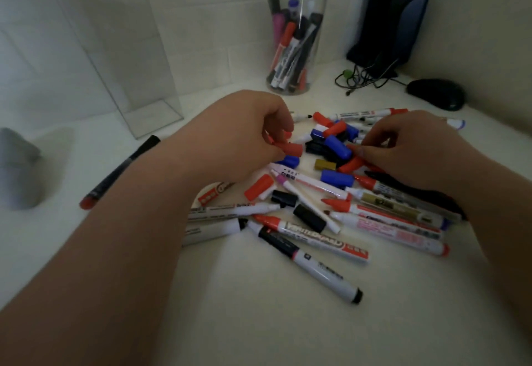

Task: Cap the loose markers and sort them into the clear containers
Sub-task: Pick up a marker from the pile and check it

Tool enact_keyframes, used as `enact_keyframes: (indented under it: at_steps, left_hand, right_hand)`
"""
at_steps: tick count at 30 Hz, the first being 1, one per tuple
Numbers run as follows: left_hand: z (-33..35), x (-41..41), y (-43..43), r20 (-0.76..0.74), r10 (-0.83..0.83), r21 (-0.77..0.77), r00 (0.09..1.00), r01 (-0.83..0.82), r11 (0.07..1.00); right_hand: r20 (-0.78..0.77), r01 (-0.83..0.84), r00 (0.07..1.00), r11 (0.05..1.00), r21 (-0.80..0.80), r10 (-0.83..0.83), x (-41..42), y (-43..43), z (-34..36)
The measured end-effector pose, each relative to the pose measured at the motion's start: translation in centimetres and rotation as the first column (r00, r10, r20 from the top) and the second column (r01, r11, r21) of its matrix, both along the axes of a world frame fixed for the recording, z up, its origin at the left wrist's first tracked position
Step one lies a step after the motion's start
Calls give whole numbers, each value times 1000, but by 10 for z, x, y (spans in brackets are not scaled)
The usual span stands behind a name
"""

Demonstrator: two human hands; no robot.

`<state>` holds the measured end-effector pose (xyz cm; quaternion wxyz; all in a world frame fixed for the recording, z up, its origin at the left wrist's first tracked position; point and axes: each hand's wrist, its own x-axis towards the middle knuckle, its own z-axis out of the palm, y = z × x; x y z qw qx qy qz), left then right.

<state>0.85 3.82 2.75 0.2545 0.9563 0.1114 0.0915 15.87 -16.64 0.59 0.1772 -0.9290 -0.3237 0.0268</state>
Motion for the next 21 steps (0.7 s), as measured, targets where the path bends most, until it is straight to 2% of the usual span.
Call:
enact_keyframes:
  at_steps: [4,7,10,12,15,21]
  left_hand:
    - [5,-3,9,29,44,10,999,-45,999]
    - [10,-6,15,25,68,30,997,-69,997]
    - [9,-7,13,-14,59,69,998,-57,996]
    - [5,-5,10,-30,38,75,999,-35,997]
    - [-1,0,4,-71,-2,100,997,9,995]
    - [-10,7,-2,-163,-27,103,986,44,994]
  right_hand:
    - [37,-6,999,998,58,4,-7,0,5]
    - [6,-164,986,981,107,164,-28,-5,19]
    - [-134,-456,883,890,-22,449,-57,-6,32]
    - [-187,-575,814,808,-128,549,-71,-1,33]
    - [-187,-638,770,731,-242,610,-79,2,28]
    - [-178,-635,770,711,-303,613,-81,5,18]
